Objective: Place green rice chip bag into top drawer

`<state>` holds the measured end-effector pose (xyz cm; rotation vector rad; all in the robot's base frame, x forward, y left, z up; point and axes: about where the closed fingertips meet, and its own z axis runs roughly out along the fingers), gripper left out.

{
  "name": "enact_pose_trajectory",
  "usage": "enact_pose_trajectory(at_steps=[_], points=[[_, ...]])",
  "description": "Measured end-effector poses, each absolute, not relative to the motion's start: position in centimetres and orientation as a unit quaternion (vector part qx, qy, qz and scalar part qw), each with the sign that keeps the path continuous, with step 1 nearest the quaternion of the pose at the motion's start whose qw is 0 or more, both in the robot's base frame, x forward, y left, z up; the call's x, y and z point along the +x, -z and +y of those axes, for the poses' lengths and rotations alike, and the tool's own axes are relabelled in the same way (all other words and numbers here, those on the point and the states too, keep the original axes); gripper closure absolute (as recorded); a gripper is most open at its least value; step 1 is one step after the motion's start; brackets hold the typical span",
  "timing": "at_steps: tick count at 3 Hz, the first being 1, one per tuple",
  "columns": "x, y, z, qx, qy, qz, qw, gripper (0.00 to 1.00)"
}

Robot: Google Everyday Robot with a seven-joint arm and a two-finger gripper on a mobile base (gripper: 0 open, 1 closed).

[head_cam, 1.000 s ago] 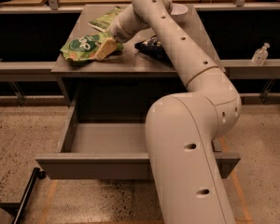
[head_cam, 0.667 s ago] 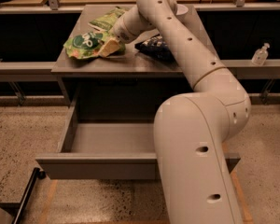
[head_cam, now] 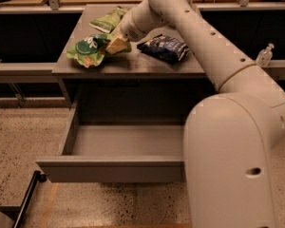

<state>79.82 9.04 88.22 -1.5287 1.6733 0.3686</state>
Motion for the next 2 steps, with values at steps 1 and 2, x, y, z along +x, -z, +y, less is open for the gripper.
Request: enact_pose_trajectory(at_steps=[1, 2], points=[[75.9, -89.9, 7.3, -0.627, -0.137, 0.652, 0.405, 1.00], [70.0, -91.0, 5.3, -0.662, -0.121, 0.636, 0.378, 1.00]])
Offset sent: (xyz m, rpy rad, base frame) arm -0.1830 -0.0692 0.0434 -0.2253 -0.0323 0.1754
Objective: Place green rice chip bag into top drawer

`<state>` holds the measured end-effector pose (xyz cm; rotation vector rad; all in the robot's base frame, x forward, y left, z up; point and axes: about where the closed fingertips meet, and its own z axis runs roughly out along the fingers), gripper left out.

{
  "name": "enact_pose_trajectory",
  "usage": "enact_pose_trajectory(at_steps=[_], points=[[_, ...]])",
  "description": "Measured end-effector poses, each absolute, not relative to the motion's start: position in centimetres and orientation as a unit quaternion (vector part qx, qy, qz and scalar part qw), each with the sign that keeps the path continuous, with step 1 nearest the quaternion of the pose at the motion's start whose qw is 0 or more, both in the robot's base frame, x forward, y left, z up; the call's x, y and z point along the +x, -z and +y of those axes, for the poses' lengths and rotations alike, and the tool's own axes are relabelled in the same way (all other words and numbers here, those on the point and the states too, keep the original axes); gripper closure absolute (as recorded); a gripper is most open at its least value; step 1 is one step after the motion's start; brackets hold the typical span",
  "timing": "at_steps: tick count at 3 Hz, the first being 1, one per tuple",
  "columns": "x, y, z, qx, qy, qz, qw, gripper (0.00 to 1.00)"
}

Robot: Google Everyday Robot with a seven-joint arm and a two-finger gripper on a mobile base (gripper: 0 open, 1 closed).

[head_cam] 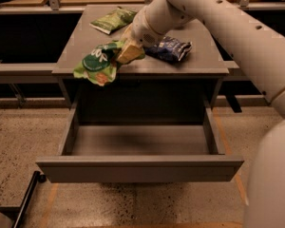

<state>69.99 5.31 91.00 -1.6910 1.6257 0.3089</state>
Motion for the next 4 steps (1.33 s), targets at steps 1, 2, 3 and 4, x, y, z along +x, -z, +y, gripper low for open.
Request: enact_pose_trajectory(at_steps=[1, 2, 3, 4], points=[[63.9, -91.4, 3.3, -0.681, -0.118, 0.630, 0.355, 1.00], [58.2, -89.7, 1.1, -0.680, -0.136, 0.642, 0.327, 1.00], [55.4, -86.5, -0.3, -0.666, -0.161, 0.661, 0.305, 1.00], [55.0, -81.0, -1.6, -0.636, -0.190, 0.691, 0.286, 0.99]])
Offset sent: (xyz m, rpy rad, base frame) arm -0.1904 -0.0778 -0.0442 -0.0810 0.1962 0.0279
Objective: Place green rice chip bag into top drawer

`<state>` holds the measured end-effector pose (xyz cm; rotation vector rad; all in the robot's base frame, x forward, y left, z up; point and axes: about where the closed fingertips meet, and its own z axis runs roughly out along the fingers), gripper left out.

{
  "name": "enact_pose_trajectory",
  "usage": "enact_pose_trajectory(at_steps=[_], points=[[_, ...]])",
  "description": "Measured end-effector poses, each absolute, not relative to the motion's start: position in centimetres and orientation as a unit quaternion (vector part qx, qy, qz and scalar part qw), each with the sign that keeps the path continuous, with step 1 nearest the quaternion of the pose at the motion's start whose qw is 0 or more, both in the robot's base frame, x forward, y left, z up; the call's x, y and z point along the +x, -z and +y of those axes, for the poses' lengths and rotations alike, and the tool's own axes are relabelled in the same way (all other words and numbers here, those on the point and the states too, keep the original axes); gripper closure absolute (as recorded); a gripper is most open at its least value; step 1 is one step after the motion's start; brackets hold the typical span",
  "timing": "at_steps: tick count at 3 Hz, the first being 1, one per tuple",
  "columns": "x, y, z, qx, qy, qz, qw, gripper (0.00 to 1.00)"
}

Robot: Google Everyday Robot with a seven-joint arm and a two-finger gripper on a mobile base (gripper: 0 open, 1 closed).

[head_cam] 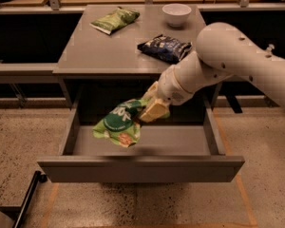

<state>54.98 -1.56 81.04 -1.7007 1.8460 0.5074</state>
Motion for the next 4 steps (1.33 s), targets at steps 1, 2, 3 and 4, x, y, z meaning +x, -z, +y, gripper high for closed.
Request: enact_pose_trajectory(at_steps=[1, 2, 3, 4], points=[[57.2, -77.5, -0.7, -0.637, -0.205, 0.691, 0.272, 0.75], [58.8, -74.2, -0.1, -0.632, -0.224, 0.698, 0.251, 0.54], [58.8, -73.7, 0.1, -0.632, -0.227, 0.698, 0.248, 0.30], [58.8, -73.6, 0.2, -0.633, -0.228, 0.697, 0.247, 0.07]])
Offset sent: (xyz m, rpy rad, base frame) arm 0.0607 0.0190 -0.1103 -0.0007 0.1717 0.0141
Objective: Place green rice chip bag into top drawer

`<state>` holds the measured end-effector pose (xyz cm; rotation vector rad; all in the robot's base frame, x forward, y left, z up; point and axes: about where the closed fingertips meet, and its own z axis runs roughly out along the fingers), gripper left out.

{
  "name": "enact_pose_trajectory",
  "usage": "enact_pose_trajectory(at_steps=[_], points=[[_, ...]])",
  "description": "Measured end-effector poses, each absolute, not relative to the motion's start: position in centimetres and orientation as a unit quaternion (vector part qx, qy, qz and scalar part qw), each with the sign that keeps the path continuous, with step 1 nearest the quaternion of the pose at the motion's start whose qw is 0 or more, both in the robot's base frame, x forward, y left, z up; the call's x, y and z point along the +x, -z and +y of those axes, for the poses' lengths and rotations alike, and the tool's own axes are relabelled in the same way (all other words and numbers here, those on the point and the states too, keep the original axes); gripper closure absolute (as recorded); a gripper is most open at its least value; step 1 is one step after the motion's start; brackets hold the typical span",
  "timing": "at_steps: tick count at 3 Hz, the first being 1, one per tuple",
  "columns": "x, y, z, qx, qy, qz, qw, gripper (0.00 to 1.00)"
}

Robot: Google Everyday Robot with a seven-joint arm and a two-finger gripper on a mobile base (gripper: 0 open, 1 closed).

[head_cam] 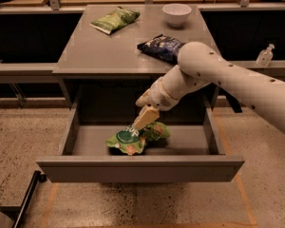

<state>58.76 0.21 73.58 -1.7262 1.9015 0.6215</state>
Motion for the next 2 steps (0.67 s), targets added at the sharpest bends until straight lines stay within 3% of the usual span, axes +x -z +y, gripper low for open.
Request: enact_pose_trajectory(at_steps=[1, 2], points=[[58.71, -73.47, 0.32, -0.634, -0.229, 0.697, 0.246, 0.00], [58.71, -73.47, 0.32, -0.634, -0.229, 0.697, 0.246, 0.00]])
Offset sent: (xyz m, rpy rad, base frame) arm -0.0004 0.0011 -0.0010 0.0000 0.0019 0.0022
